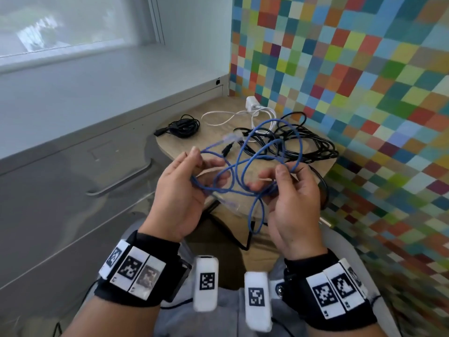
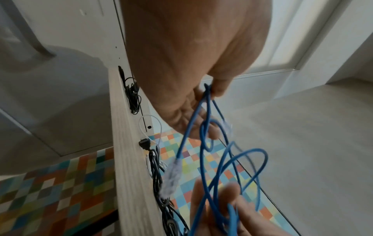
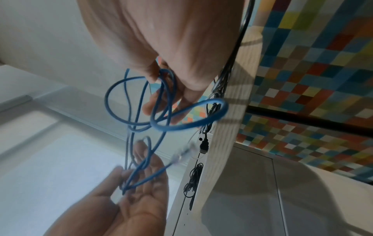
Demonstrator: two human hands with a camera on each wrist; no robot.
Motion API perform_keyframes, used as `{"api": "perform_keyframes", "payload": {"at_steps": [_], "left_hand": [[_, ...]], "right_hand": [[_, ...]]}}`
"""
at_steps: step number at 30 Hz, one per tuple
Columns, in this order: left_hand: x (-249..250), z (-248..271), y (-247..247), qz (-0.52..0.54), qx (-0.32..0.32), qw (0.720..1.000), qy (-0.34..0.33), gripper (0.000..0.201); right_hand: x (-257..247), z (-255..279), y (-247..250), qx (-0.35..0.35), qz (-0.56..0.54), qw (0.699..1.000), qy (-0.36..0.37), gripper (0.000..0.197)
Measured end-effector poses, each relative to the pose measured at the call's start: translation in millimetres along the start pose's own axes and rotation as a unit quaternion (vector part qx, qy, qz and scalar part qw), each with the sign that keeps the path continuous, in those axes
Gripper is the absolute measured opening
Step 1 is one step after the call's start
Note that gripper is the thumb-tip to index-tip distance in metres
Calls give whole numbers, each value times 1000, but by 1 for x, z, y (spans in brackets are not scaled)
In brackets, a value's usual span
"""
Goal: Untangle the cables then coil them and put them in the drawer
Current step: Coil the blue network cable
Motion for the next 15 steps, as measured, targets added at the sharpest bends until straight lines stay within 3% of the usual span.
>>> {"api": "perform_keyframes", "payload": {"at_steps": [4,7,10,15], "left_hand": [[9,-1,7,0,58,996,-64,20],[12,1,4,-32,63,993,-94,22],[16,2,3,-64,69,990,-104,24],[20,4,4,-74,2,994,-81,31]], "right_hand": [[-1,-6,5,30,-34,999,-27,12],[-2,-9,4,30,-42,998,-35,23],[-1,-8,4,24,-73,995,-59,21],[0,-7,6,6,-132,987,-89,23]]}}
Point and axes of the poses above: each hand's wrist, its own z-axis away from the middle knuckle, its own y-axis out of the back of the hand, x = y × z, the point moved 3 cm from there along -z, towards the middle knuckle, and after that the axes turned 3 degrees about x, right-handed, at the moved point
